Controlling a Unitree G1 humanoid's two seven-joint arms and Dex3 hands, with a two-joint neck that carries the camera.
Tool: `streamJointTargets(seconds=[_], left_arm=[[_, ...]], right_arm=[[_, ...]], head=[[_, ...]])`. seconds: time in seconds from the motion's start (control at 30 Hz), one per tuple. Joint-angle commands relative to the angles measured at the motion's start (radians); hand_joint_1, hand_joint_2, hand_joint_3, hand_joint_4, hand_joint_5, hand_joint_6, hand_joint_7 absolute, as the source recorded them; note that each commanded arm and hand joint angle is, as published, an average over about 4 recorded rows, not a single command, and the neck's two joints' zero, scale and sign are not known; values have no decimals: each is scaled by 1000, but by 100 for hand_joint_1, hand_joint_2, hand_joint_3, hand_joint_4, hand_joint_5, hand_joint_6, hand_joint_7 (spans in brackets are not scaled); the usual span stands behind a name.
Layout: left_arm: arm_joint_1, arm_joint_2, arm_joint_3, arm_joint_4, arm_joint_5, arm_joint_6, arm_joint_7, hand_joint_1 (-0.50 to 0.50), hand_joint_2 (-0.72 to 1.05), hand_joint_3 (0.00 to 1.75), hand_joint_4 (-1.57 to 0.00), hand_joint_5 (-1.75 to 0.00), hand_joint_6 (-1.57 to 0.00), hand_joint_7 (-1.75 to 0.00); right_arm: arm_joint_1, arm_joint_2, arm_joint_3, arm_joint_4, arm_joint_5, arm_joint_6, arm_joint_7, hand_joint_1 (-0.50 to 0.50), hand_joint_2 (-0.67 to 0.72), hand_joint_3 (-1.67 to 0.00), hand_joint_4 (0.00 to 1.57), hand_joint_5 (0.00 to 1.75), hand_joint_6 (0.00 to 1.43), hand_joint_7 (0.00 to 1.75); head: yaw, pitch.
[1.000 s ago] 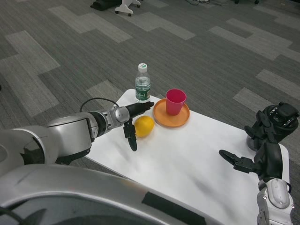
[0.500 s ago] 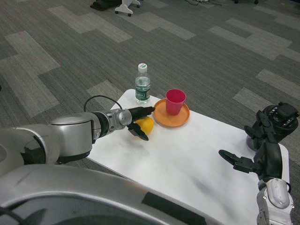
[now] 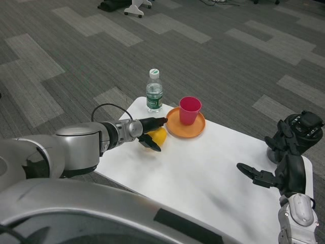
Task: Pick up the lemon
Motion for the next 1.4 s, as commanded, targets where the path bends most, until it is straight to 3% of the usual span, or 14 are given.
streamJointTargets(seconds=[0.03, 0.23, 0.3, 0.5, 0.97, 1.3, 1.4], left_arm=[[-24, 14, -5, 1, -13, 5, 5, 50, 78, 7, 0, 0, 0, 0], [-28, 21, -41, -2, -8, 11, 3, 50, 78, 2, 0, 0, 0, 0], [-34, 26, -78, -7, -6, 18, 1, 50, 78, 4, 0, 0, 0, 0], [-43, 35, -112, -14, 10, 55, -6, 50, 105, 9, 0, 0, 0, 0], [-62, 36, -111, -70, 162, 132, -4, 50, 105, 9, 0, 0, 0, 0], [-66, 38, -158, -88, 171, 167, -8, 50, 105, 9, 0, 0, 0, 0], [-66, 38, -160, -89, 170, 168, -10, 50, 105, 9, -1, -21, 0, 0]], right_arm=[[-25, 6, -1, -5, 6, -10, -1, 8, -21, -48, 0, 80, 0, 14], [-25, 6, -1, -4, 6, -10, -1, 8, -21, -48, 0, 87, 0, 12], [-25, 6, -1, -4, 6, -10, -1, 8, -21, -48, 0, 82, 0, 12], [-25, 6, 1, -4, 6, -10, -1, 8, -22, -48, 0, 78, 0, 14], [-27, 6, 5, -4, 6, -10, -1, 8, -21, -48, 0, 78, 0, 14], [-27, 7, 4, -4, 6, -10, -1, 8, -19, -48, 0, 78, 0, 14], [-27, 7, 4, -4, 6, -10, -1, 8, -22, -48, 0, 78, 0, 14]], head=[[2, -1], [6, -3], [7, -3], [10, -1], [15, 0], [17, -1], [18, -2]])
